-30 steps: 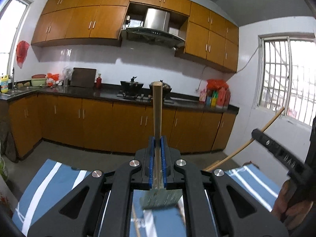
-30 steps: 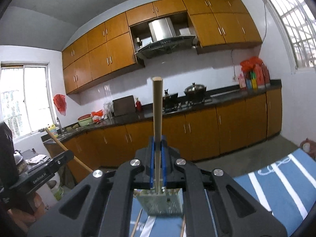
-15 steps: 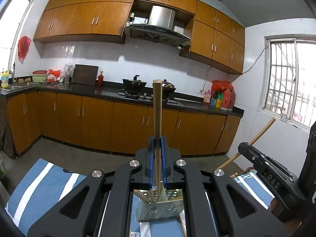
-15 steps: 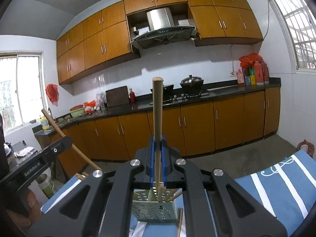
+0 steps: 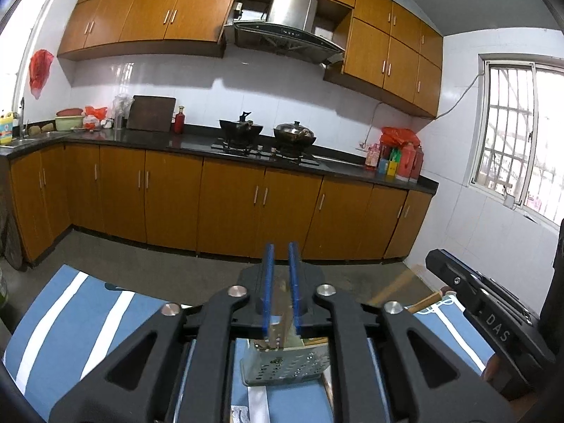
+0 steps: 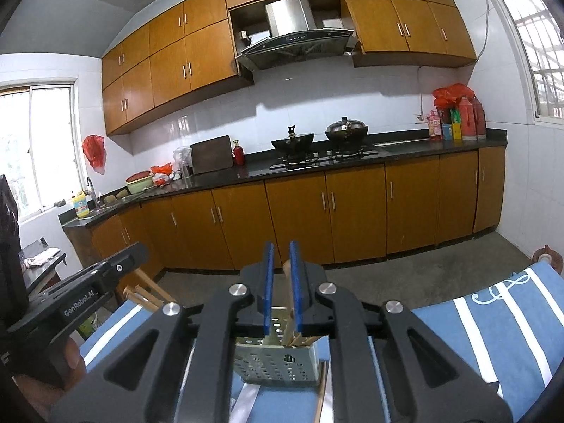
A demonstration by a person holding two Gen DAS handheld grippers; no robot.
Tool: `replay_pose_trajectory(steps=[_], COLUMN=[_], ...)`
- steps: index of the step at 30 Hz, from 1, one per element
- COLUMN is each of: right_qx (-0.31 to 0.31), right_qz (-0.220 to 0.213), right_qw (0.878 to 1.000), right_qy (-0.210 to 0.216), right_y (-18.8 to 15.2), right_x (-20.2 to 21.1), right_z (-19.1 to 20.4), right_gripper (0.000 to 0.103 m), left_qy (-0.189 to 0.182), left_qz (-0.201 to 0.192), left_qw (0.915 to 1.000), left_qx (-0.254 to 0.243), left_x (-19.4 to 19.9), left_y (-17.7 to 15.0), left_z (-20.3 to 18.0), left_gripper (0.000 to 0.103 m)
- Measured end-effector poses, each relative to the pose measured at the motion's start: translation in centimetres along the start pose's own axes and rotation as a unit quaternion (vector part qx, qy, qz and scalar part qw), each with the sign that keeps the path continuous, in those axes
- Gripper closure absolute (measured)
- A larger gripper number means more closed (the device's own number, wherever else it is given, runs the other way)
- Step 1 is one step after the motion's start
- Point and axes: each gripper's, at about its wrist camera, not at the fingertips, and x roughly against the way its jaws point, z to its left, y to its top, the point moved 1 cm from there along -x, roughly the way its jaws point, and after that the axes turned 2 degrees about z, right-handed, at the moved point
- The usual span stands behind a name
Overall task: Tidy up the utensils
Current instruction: 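Open the left tool over the holder while the right tool releases its chopstick into it, then lower the left tool and grasp a chopstick while the right tool grasps another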
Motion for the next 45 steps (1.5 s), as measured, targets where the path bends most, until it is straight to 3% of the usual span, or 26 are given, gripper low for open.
replay_pose_trajectory(steps=[3,8,14,17,22,27,33,36,39,45], right_qx=[-0.003,-0.001,-0.007,-0.021,-0.051,-0.057,-0.034,-0.014,-0.002,-0.034], right_qz=[-0.008,-0.027,-0.004,0.049,0.168,0.254,0.288,0.295,0.294,0.286], right_qw=[1.0,1.0,1.0,0.998,0.982,0.964,0.957,0.954,0.954,0.952], right_qy=[0.0,0.002,-0.025,-0.044,-0.07,-0.046,-0.032,-0.044,-0.064,-0.103], right_y=[0.1,0.1,-3.5,-7.3,-15.2,-20.9,-23.3,-23.8,-24.1,-23.5], right_x=[0.9,3.8,6.3,5.8,3.1,1.2,0.3,-0.3,-0.8,-0.6], right_z=[-0.1,-0.6,-2.7,-4.5,-6.6,-4.9,-2.6,-2.0,-2.0,-4.4], right_gripper=[0.089,0.087,0.079,0.079,0.079,0.08,0.08,0.082,0.093,0.095], left_qy=[0.001,0.003,0.03,0.057,0.092,0.084,0.057,0.052,0.048,0.039], left_qz=[-0.008,-0.022,-0.013,0.022,0.128,0.202,0.23,0.237,0.242,0.253], left_qw=[1.0,0.9997,0.9994,0.9981,0.9874,0.9756,0.9712,0.9699,0.9689,0.9667], left_qx=[0.004,0.01,0.01,0.006,0.011,0.026,0.021,0.02,0.019,0.011], left_x=[0.6,2.4,5.0,5.1,2.9,1.4,1.0,1.0,0.9,0.5], left_y=[0.3,0.8,-0.9,-3.7,-10.4,-16.0,-18.9,-19.7,-20.1,-20.8], left_z=[0.3,0.9,3.5,5.5,8.4,8.6,6.8,6.3,6.1,5.4], left_gripper=[0.08,0.08,0.077,0.073,0.073,0.073,0.073,0.073,0.073,0.073])
